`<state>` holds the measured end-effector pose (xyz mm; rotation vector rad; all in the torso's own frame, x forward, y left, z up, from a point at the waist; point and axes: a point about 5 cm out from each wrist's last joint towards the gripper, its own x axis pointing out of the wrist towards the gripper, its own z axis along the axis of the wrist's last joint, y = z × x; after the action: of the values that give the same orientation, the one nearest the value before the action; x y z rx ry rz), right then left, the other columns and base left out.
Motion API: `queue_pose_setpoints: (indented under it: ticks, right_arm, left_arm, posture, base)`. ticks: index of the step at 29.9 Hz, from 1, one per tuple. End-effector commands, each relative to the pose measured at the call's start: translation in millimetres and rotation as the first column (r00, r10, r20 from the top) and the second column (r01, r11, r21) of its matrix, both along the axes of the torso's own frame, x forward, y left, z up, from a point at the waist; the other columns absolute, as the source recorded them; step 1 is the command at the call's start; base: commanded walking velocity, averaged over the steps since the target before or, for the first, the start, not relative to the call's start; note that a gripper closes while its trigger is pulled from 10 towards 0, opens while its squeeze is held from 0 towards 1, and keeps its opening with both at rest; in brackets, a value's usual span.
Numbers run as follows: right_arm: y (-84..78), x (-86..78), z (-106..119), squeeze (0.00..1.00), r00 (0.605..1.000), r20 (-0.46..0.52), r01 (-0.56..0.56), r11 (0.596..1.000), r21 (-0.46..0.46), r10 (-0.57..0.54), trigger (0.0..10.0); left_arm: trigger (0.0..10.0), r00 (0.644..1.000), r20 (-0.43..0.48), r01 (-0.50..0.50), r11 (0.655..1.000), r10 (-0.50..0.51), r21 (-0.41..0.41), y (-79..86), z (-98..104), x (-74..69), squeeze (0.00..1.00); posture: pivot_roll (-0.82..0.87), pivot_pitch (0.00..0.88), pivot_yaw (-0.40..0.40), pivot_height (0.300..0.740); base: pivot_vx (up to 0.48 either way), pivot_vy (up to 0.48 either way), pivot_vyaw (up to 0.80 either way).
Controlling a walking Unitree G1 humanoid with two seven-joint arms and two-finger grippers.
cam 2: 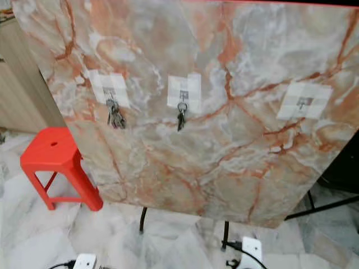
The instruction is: Hang keys on a hook
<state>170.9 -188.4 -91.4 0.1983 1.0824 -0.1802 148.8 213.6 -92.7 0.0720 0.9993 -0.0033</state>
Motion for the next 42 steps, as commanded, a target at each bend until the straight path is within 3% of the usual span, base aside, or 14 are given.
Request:
queue_pose_setpoints:
  ticks: [1, 12, 23, 31, 42]
  right_arm:
    - [-3.8, -0.2, 0.4, 0.00, 1.000, -0.001, 0.007, 1.000, -0.014, -0.007, 10.0]
    - [-2.8, 1.8, 1.1, 0.00, 1.000, 0.002, 0.023, 1.000, -0.011, -0.023, 10.0]
    - [-3.3, 3.9, 2.0, 0.00, 1.000, 0.003, 0.016, 1.000, -0.018, -0.016, 10.0]
    - [-2.9, 4.3, 2.2, 0.00, 1.000, 0.002, 0.011, 1.000, -0.020, -0.011, 10.0]
    - [-3.9, 3.8, 2.1, 0.00, 1.000, -0.004, -0.009, 1.000, -0.027, 0.009, 10.0]
  left_arm:
    - [10.0, 1.000, -0.016, 0.005, 1.000, -0.005, 0.007, 2.9, -0.5, -2.2, 0.00]
    - [10.0, 1.000, -0.018, 0.009, 1.000, -0.008, 0.011, 3.4, 0.2, -0.1, 0.00]
    - [10.0, 0.999, -0.051, -0.017, 0.999, 0.019, 0.028, 22.8, -1.1, -16.3, 0.00]
    - [10.0, 0.998, -0.053, -0.020, 0.999, 0.021, 0.028, 25.5, -0.7, -17.3, 0.00]
    - [10.0, 0.999, -0.049, -0.001, 1.000, 0.002, 0.004, -4.3, -4.4, -7.0, 0.00]
  posture:
    - [0.02, 0.000, -0.001, 0.740]
    - [0.02, 0.000, 0.002, 0.740]
    - [0.02, 0.000, 0.001, 0.740]
    - [0.02, 0.000, -0.001, 0.740]
    - [0.02, 0.000, -0.008, 0.740]
  base:
    - [0.000, -0.480, 0.00]
    - [0.000, -0.480, 0.00]
    - [0.000, -0.480, 0.00]
    - [0.000, -0.480, 0.00]
    - [0.000, -0.480, 0.00]
